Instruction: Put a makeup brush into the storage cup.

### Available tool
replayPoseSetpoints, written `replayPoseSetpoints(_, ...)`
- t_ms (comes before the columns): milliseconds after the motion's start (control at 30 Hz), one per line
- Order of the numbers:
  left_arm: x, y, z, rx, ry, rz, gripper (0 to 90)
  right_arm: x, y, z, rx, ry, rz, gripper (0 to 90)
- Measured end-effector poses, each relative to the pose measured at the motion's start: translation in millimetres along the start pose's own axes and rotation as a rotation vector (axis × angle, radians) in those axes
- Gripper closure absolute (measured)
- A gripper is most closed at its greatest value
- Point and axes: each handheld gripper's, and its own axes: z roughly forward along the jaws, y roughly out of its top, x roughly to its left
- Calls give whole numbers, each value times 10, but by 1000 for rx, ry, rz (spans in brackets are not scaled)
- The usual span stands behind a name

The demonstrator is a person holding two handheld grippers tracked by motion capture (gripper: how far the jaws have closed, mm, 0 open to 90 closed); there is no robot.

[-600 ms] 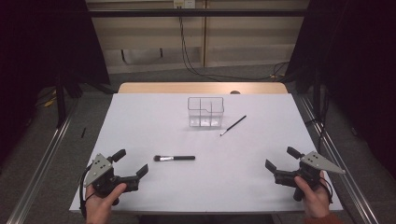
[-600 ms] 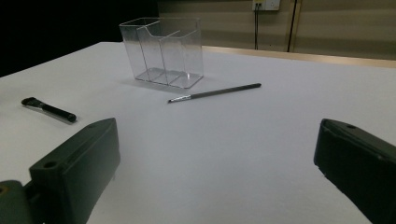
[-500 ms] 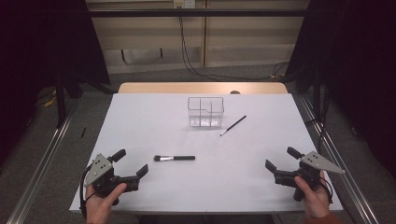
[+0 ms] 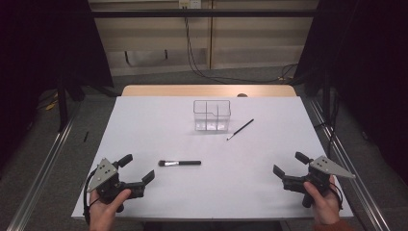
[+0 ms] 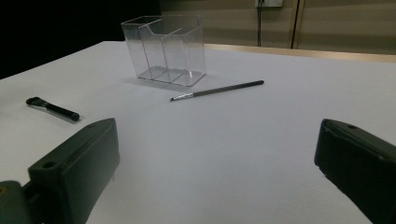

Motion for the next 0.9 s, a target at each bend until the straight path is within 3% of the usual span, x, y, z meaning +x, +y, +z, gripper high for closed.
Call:
replayPoseSetpoints(467,-68,111,105,-1,-48,30,32,23,9,5,-7,5,0,0)
replayPoseSetpoints(600,-88,138,137,-11,-52,54,32,30,8,5,-5,9,0,0)
replayPoseSetpoints(900,-65,208,234,-11,-54,53,31,40,14,29,-6,22,1,0)
